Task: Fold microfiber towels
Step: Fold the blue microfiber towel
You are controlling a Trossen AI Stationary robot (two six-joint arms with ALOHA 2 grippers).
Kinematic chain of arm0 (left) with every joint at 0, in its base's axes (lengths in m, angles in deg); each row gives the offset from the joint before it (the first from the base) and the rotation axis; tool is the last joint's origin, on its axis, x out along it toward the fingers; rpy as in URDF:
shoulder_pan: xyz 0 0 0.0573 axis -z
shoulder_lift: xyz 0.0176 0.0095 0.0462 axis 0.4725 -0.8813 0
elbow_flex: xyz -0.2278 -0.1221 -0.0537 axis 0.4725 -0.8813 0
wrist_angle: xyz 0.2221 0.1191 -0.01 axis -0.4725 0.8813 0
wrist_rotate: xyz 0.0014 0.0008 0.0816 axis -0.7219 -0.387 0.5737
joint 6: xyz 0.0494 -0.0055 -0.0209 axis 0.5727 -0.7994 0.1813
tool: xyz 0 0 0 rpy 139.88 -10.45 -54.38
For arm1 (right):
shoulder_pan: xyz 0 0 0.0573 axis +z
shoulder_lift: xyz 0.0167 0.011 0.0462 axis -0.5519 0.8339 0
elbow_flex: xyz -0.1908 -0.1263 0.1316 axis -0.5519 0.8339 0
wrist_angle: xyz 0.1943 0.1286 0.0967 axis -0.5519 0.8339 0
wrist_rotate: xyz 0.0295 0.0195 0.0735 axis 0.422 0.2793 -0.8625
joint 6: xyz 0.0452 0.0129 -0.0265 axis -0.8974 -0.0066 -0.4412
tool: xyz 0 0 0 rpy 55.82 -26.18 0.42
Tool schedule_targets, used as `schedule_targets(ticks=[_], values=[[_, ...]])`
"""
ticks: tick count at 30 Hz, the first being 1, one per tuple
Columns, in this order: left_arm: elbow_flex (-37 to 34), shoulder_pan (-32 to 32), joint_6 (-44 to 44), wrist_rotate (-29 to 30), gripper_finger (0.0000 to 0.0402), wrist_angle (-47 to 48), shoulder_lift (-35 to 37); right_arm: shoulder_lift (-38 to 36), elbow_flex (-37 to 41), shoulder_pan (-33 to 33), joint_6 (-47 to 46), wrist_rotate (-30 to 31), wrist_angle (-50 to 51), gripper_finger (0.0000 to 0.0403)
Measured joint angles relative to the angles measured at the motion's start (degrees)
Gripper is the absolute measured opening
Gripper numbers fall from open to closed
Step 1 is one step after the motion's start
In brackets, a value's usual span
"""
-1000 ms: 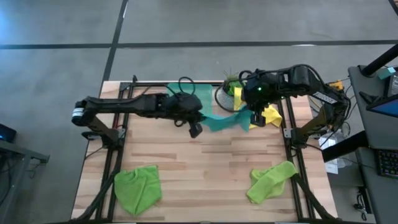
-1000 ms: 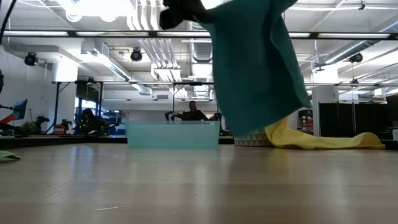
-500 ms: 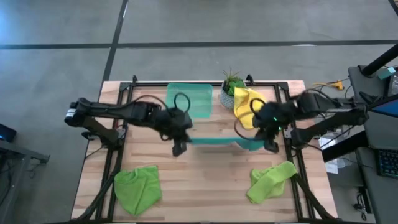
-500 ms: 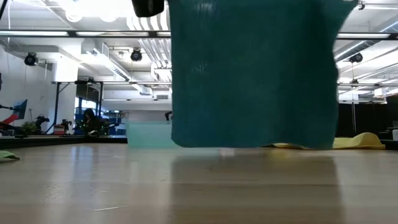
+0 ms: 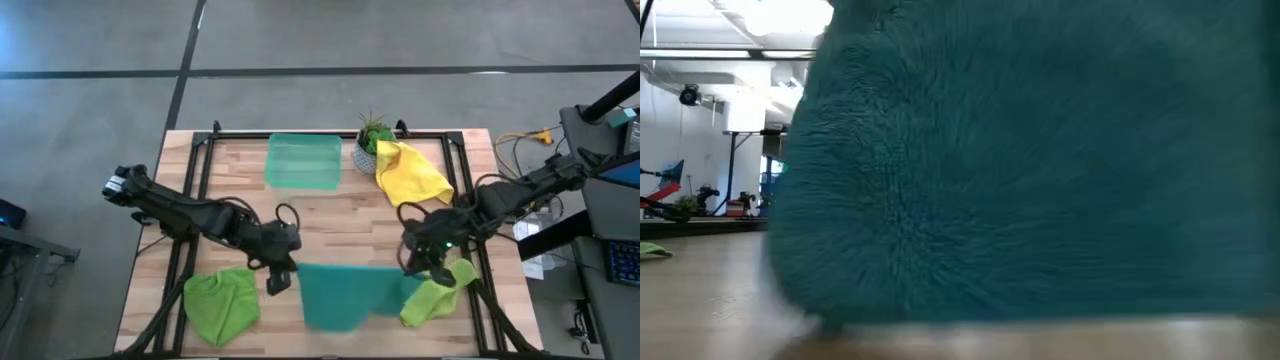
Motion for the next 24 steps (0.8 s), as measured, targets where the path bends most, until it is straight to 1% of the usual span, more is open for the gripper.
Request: schedule_targets(ticks=[2,5,10,12,15,17,19,24], values=[[-3.5,-0.4,0.1,3.5,0.0,-0.1,0.0,-0.4,2.6,-3.2,2.5,-1.3,-2.6,0.0009],[-9.6,-1.3,-0.1,6.7,0.0,-2.5,0.0,-0.9,6.0,-8.5,6.8,-3.7,-5.2,0.0009],[-18.3,-3.0,-0.2,8.3,0.0,-10.4,0.0,-0.1,11.2,-15.6,13.5,-7.3,-6.0,0.0009],[-20.8,-3.4,-0.4,9.2,0.0,-13.2,0.0,1.2,13.2,-17.6,15.9,-7.3,-6.0,0.0009],[-23.5,-4.3,-1.6,12.4,0.0,-15.2,0.0,4.0,15.6,-20.1,18.5,-7.2,-6.0,0.0009],[-24.5,-5.0,-1.6,14.5,0.0,-14.6,0.0,6.5,16.5,-21.3,20.4,-6.1,-5.6,0.0009],[-25.9,-5.9,-1.6,16.1,0.0,-15.1,0.0,9.2,16.8,-22.3,22.1,-3.6,-5.4,0.0008],[-29.9,-9.6,-0.8,17.4,0.0001,-20.5,0.0,16.3,15.7,-24.3,24.8,3.6,-7.6,0.0009]])
